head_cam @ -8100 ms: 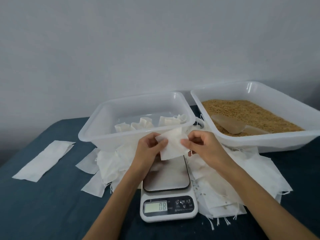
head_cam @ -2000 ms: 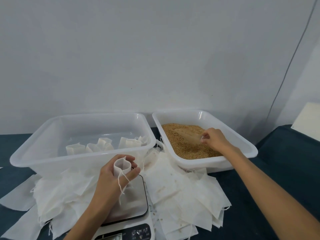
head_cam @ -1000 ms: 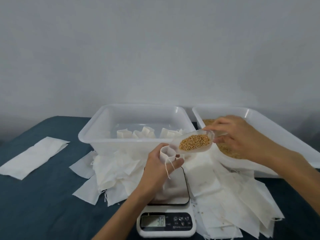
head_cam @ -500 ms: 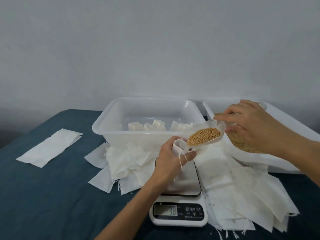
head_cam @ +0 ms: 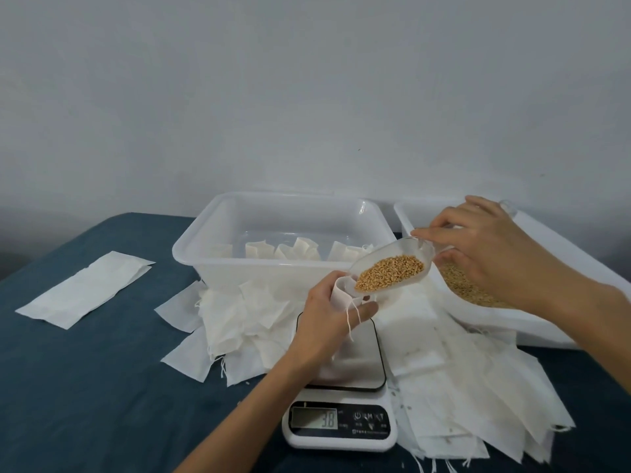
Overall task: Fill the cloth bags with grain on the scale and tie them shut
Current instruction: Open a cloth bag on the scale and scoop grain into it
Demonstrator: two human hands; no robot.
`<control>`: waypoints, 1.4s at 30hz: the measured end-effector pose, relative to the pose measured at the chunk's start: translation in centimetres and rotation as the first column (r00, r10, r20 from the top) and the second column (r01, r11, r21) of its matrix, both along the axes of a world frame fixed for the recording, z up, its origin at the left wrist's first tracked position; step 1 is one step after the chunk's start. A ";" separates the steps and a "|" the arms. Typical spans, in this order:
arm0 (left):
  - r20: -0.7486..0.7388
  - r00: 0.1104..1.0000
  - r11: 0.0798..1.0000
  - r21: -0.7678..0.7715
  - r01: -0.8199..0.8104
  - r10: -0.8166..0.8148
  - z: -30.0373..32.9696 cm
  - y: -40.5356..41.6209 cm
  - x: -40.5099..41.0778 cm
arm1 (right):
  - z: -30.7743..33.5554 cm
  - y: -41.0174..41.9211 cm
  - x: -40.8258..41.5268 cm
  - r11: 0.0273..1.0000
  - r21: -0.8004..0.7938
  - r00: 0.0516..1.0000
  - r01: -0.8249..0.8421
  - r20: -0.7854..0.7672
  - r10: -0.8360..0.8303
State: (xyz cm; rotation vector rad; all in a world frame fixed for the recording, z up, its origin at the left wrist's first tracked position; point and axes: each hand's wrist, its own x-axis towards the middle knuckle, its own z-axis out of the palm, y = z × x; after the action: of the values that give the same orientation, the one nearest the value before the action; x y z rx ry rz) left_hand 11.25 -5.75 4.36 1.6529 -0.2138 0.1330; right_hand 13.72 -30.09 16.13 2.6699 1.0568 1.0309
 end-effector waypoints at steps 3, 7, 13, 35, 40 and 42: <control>0.014 1.000 1.000 -0.001 0.003 -0.003 -0.2 0.0 0.1 | -0.1 0.0 0.1 1.000 0.001 1.000 -0.004 0.012 0.004; 0.024 1.000 1.000 -0.009 0.016 -0.015 -0.4 0.0 0.2 | -0.1 0.0 0.1 1.000 0.003 1.000 -0.012 0.027 0.012; 0.019 1.000 1.000 0.010 0.002 -0.002 -0.5 0.0 0.4 | 0.2 0.0 -0.1 1.000 -0.013 0.999 -0.002 0.040 0.003; 0.004 1.000 1.000 -0.010 -0.004 0.004 0.0 0.1 -0.1 | 0.2 0.3 -0.3 1.000 -0.020 0.998 0.004 0.068 -0.003; -0.009 1.000 0.999 -0.033 0.009 -0.009 0.3 0.1 -0.3 | 0.1 0.2 -0.2 1.000 -0.019 0.998 0.017 0.059 -0.015; -0.017 1.000 0.999 -0.035 0.008 -0.008 0.5 0.1 -0.4 | 0.1 0.2 -0.2 1.000 -0.018 0.998 0.019 0.057 -0.018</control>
State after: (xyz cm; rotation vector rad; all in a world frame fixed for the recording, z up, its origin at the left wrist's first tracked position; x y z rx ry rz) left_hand 10.90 -5.68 4.85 1.6180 -0.2041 0.1157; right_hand 13.57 -29.86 16.20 2.6143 1.0242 1.0808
